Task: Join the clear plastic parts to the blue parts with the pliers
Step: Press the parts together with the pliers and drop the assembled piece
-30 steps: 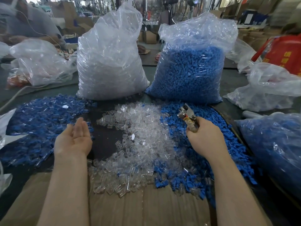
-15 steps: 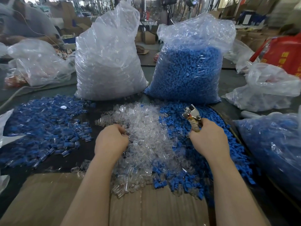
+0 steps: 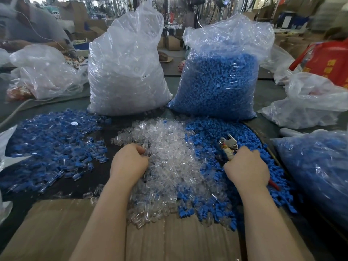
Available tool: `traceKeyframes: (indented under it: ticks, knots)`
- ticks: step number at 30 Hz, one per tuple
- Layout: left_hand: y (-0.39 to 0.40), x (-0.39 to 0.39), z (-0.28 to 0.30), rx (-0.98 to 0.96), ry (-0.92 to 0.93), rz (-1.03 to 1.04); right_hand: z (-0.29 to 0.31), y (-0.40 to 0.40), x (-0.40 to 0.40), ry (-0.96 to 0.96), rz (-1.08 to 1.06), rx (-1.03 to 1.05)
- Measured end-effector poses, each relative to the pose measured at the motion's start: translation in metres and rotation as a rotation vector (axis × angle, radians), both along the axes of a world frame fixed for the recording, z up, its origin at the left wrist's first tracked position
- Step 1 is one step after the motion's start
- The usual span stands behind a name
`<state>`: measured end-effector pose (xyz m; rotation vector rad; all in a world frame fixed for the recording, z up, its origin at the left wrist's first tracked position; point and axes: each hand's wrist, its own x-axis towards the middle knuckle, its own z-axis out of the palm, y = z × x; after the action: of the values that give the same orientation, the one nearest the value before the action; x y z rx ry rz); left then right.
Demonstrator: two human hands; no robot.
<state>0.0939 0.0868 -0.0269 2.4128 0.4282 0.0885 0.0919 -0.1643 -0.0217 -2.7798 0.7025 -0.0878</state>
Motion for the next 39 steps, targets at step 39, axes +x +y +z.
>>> traceKeyframes:
  ticks: [39]
  knots:
    - [-0.022,-0.002,0.023,-0.941,-0.243,0.038,-0.001,-0.001,0.01,0.028,0.364,-0.009]
